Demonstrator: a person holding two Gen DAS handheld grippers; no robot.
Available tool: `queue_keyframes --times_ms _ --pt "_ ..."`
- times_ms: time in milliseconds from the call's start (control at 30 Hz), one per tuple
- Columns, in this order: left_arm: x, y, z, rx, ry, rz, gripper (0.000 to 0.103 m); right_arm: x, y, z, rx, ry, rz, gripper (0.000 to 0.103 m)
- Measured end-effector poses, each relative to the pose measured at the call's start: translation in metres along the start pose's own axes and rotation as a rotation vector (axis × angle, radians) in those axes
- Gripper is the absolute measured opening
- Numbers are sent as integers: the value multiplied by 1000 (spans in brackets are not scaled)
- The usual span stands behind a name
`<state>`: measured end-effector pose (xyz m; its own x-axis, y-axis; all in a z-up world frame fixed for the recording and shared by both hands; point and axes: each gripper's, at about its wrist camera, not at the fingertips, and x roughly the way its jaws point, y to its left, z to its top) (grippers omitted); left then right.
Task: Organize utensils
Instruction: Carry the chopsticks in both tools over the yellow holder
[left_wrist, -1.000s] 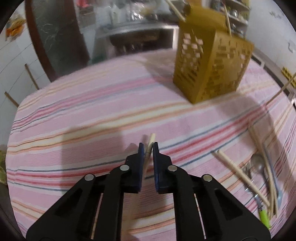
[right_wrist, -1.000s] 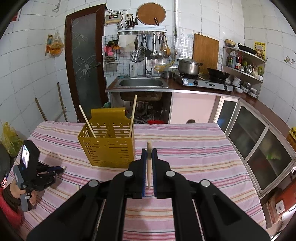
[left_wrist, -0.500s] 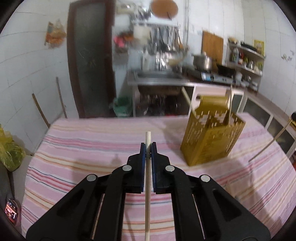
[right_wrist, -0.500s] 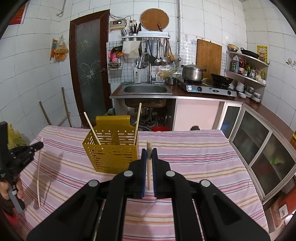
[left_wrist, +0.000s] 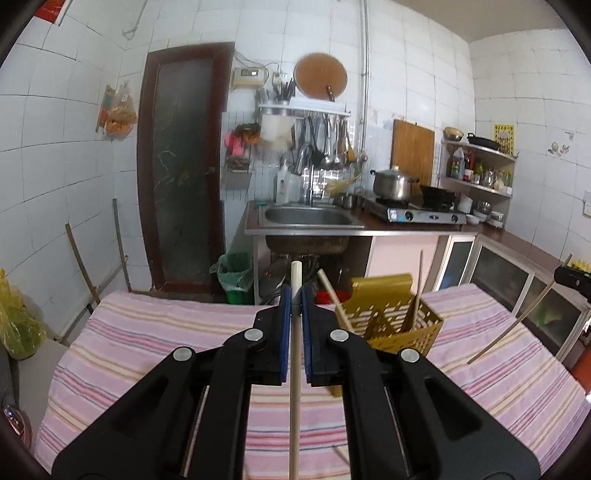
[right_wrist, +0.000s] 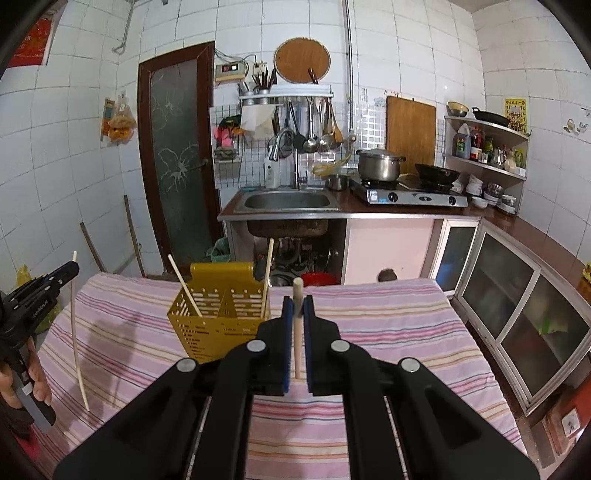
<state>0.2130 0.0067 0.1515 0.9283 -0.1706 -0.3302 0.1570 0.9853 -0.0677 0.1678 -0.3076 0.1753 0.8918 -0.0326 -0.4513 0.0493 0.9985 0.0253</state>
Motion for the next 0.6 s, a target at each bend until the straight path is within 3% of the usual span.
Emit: queue_keyframes --times_ms 333,600 --pt "1 -36 58 8 -112 -46 4 -16 8 51 -31 -70 12 6" --pt "26 -67 104 3 -201 -88 4 -1 23 83 -34 -82 75 6"
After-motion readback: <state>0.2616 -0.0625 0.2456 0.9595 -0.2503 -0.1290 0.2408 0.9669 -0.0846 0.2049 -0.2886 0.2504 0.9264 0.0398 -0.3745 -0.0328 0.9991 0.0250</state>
